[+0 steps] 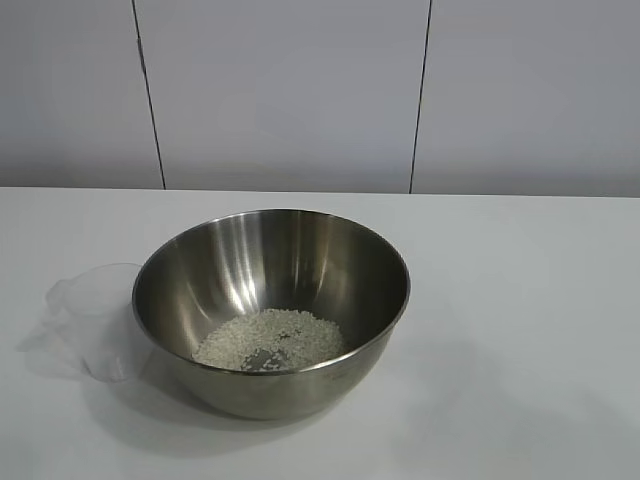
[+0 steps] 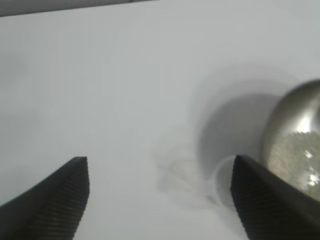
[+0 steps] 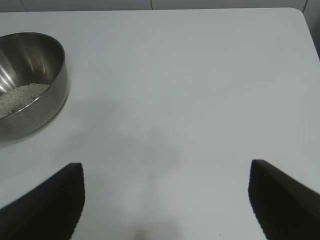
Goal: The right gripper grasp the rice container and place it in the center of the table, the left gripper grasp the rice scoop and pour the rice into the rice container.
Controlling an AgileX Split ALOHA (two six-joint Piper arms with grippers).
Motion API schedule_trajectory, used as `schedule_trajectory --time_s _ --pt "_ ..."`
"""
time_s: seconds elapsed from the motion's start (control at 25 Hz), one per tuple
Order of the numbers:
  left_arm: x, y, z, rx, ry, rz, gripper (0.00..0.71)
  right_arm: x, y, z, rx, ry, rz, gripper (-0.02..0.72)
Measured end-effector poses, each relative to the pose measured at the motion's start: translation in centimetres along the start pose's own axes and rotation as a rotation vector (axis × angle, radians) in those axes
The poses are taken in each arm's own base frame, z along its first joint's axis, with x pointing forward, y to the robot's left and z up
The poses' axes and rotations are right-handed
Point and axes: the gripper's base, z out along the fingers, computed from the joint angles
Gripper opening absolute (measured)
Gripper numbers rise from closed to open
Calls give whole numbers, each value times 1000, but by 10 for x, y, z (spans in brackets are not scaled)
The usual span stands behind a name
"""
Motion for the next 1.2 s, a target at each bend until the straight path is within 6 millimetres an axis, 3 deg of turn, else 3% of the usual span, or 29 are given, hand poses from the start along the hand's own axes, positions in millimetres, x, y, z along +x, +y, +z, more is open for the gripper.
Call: schedule_trajectory --time_s 0.12,0.28,0.48,0.64,0.8,0.96,1.08,1.2 --pt "2 16 -22 -53 -35 -22 567 0 0 0 0 0 0 610" --pt "12 2 -74 -42 -173 14 568 0 0 0 0 0 0 610" --pt "47 -22 -152 -17 -364 57 568 0 0 0 0 1 0 610" --pt "81 -31 -189 -31 -463 73 568 0 0 0 0 0 0 610" --pt "110 -40 -204 10 -547 92 568 0 0 0 0 0 0 610" --pt "153 -46 -216 155 -629 115 568 0 0 0 -2 0 1 610" --pt "183 -42 -210 210 -591 103 568 0 0 0 -2 0 1 610" --pt "211 -38 -190 204 -506 119 568 0 0 0 -2 0 1 610"
